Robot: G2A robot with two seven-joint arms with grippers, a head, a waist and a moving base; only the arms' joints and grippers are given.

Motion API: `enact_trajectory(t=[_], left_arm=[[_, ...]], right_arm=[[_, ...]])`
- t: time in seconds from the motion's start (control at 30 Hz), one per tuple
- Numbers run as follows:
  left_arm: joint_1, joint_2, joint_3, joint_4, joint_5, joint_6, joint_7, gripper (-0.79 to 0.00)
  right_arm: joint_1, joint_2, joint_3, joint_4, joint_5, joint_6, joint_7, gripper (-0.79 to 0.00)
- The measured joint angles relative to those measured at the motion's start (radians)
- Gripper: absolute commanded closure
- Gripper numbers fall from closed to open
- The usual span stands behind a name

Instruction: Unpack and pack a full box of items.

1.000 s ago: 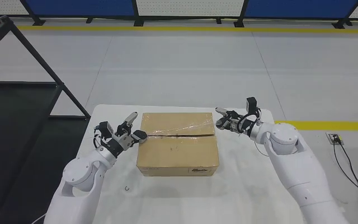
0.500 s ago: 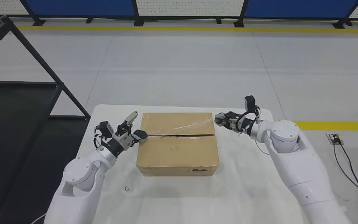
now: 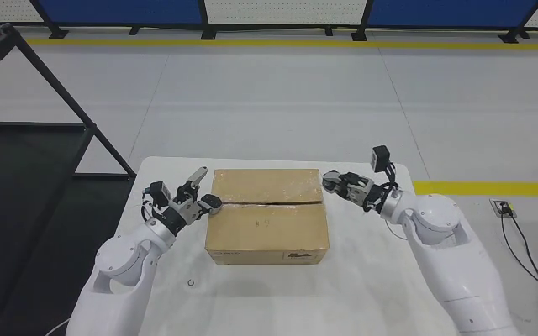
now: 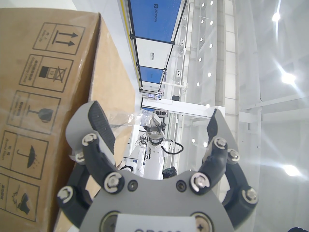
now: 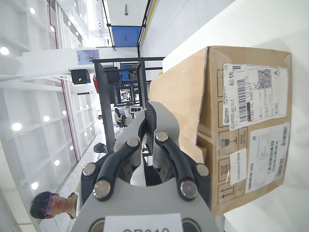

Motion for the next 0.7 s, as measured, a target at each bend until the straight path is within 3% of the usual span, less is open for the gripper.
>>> enact_trajectory(t=[0.27,0.7], left_arm=[[-0.006,0.002,0.007,0.007,-0.001,0.000,0.001,-0.785],[-0.005,0.006,0.013,0.007,-0.003,0.000,0.005,-0.785]], right_arm=[[-0.076,0.012,0.040,-0.083,0.006,-0.010,-0.011,0.000],[-0.111,0.019,0.056,-0.066,0.015,-0.026,-0.020,0.000]])
